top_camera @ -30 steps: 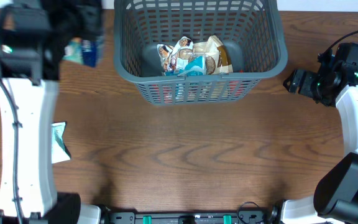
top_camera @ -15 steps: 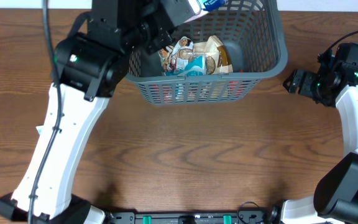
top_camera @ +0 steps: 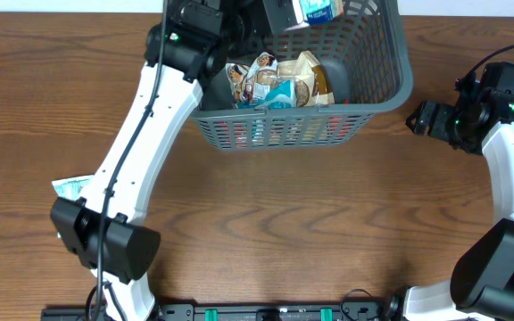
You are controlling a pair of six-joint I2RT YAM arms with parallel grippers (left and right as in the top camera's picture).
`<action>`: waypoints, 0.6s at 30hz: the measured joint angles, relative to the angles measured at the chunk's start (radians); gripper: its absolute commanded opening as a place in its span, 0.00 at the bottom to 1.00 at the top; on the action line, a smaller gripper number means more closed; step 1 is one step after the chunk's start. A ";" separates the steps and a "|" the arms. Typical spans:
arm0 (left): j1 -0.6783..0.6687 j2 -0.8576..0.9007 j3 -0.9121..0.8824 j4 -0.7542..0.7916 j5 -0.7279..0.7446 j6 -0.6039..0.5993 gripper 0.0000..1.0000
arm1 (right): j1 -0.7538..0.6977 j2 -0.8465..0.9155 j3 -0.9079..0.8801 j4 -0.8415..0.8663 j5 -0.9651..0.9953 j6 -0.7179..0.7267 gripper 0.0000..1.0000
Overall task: Pack container
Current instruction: 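Lift the Kleenex box with the left gripper and lower it into the basket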
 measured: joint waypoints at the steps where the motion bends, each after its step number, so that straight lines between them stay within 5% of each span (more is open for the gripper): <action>1: 0.000 0.008 0.000 -0.022 0.000 0.002 0.05 | 0.000 0.000 0.000 0.000 0.000 0.000 0.99; 13: -0.003 0.113 0.000 -0.225 0.000 0.002 0.07 | 0.000 0.000 0.000 -0.002 0.000 0.000 0.99; 14: -0.003 0.113 0.000 -0.230 0.000 0.002 0.17 | 0.000 0.000 0.000 -0.004 0.000 0.000 0.99; 15: -0.003 0.113 0.000 -0.232 0.000 0.002 0.38 | 0.000 0.000 0.000 -0.005 0.000 0.000 0.99; 18: -0.003 0.111 0.000 -0.234 0.000 -0.003 0.57 | 0.000 0.000 0.000 -0.006 0.000 0.000 0.99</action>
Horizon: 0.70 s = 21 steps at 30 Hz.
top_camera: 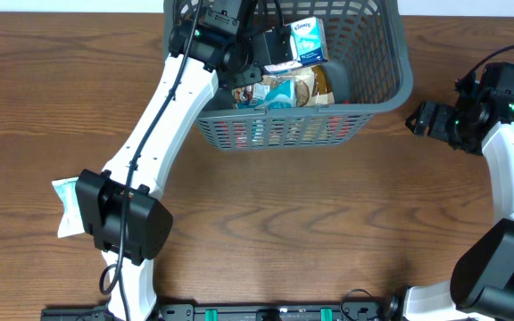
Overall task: Pack container
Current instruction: 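Lift the Kleenex box with the left gripper and lower it into the basket, then release the box and move the left gripper back toward the green packet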
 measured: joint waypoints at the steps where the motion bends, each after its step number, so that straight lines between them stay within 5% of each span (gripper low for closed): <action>1: 0.000 0.000 0.000 -0.001 0.000 0.001 0.66 | 0.000 0.000 0.000 -0.001 0.000 0.000 0.99; 2: 0.000 0.000 0.000 -0.001 0.000 -0.002 0.73 | 0.000 0.000 0.000 -0.001 0.000 0.000 0.99; 21: 0.000 -0.037 0.000 0.047 -0.005 0.000 0.85 | 0.000 0.000 0.000 -0.013 0.000 0.000 0.99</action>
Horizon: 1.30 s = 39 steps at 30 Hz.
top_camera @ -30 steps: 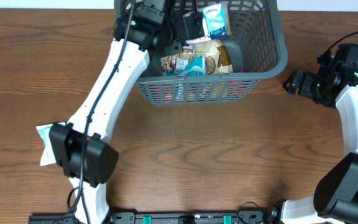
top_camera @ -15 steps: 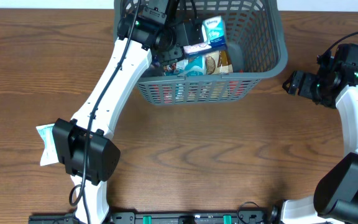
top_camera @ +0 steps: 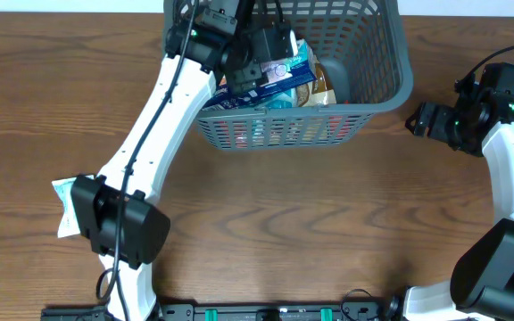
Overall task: Pack container
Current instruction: 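Release the box and move the left gripper back toward the green packet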
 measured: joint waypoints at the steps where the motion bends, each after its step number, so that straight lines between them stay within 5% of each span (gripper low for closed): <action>1: 0.000 -0.014 0.000 0.016 -0.008 0.000 0.85 | 0.000 0.000 0.000 0.000 0.000 0.000 0.99; 11: 0.009 -0.219 0.000 0.100 -0.206 -0.022 0.85 | 0.000 0.000 0.000 -0.001 0.000 0.000 0.99; 24: 0.345 -0.433 0.002 -0.232 -0.340 -0.412 0.89 | 0.000 0.000 0.000 0.002 0.000 0.000 0.99; 31: 0.507 -0.445 0.002 -0.565 -0.331 -0.690 0.75 | 0.000 0.000 0.000 0.008 0.000 0.000 0.99; 39: 0.580 -0.454 -0.121 -0.562 -0.304 -0.831 0.75 | 0.000 0.000 0.000 0.008 0.000 -0.001 0.99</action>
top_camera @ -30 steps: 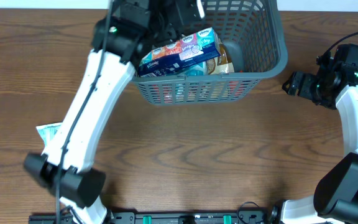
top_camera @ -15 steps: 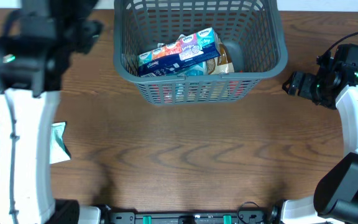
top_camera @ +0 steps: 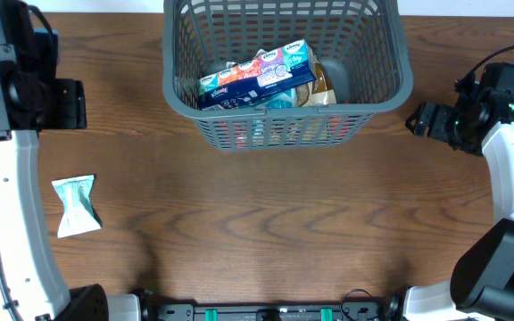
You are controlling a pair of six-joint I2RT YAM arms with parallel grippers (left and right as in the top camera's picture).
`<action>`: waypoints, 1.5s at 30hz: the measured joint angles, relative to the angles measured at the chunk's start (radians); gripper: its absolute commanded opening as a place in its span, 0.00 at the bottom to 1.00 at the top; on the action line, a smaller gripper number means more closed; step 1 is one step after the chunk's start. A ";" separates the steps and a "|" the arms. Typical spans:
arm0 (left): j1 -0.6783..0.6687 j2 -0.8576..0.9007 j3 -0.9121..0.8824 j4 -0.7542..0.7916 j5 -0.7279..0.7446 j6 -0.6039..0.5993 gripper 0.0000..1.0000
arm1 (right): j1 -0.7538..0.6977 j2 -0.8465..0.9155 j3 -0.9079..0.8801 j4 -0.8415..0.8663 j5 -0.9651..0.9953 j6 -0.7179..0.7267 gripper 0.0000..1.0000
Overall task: Pack container
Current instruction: 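Release the box and move the left gripper back toward the green packet, then lower the left gripper and grasp the mint-green wrapped packet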
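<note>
The grey mesh basket [top_camera: 377, 94] stands at the back centre of the table. A long multicoloured tissue pack [top_camera: 255, 75] lies slanted inside it, on top of several snack bags [top_camera: 315, 87]. A small green-and-white packet [top_camera: 76, 205] lies on the table at the left. My left gripper [top_camera: 71, 102] is at the far left, well away from the basket; it looks open and holds nothing. Right of the basket, my right gripper [top_camera: 418, 118] points toward it with nothing in it; its jaws are too dark to read.
The brown wooden table [top_camera: 275, 232] spreads in front of the basket. The left arm's white links run down the left edge. The right arm rises along the right edge. A black rail lies along the front edge.
My left gripper was inside the basket holding the tissue pack. Now the pack lies loose in the basket and the left arm has moved back to the far left. The right arm is unchanged.
My left gripper first held the tissue pack above the basket's back edge. Then it was lower over the snack bags, then down in the basket with the pack laid slanted. Now the pack rests there alone and the left gripper is away at the left.
</note>
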 measured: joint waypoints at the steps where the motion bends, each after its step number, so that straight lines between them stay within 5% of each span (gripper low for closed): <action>1: 0.008 -0.008 -0.038 0.019 0.001 -0.012 0.75 | 0.000 0.000 0.000 0.000 0.000 0.000 0.99; 11: 0.043 -0.276 -0.559 0.215 0.011 -0.158 0.78 | 0.000 0.000 -0.001 -0.005 0.000 -0.007 0.99; 17: 0.069 -0.479 -0.816 0.229 -0.028 -0.240 0.97 | 0.000 0.000 -0.001 -0.008 0.000 -0.007 0.99; 22: 0.146 -0.544 -0.920 0.290 -0.045 -0.269 0.99 | 0.000 0.000 -0.001 -0.013 0.000 -0.007 0.99; 31: 0.272 -0.386 -0.951 0.480 0.030 -0.275 0.99 | 0.000 0.000 -0.001 -0.016 0.000 -0.007 0.99; 45: 0.286 -0.016 -0.953 0.603 0.068 -0.183 0.99 | 0.000 0.000 -0.001 -0.027 -0.011 -0.007 0.99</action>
